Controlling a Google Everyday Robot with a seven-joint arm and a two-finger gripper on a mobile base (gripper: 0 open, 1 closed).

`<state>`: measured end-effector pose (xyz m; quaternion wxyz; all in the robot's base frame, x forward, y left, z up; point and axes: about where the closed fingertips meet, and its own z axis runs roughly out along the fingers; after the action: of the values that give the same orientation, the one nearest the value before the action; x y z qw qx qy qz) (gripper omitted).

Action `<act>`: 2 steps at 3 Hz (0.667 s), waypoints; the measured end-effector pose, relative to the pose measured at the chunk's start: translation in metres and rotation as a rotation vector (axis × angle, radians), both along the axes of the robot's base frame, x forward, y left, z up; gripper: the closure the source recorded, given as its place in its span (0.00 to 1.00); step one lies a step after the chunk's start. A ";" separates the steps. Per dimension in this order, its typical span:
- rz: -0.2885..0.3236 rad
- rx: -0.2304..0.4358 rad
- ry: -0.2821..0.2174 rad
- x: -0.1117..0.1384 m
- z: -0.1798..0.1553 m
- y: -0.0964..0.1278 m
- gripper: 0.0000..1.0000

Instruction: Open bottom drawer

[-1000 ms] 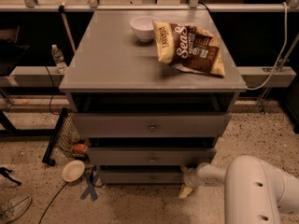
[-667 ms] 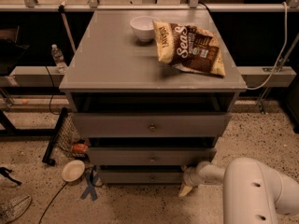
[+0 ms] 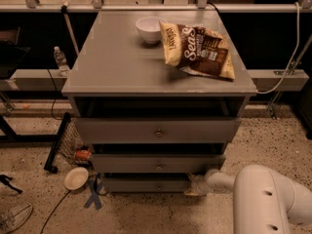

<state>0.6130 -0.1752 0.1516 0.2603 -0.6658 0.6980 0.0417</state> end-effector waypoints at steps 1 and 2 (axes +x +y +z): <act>0.001 0.001 0.002 -0.001 0.000 0.001 0.71; 0.001 0.001 0.002 -0.001 0.005 0.001 0.95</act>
Offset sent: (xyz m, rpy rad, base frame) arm -0.0008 0.0011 -0.0007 0.0009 0.0016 0.0011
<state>0.6123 -0.1740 0.1568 0.2600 -0.6660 0.6978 0.0427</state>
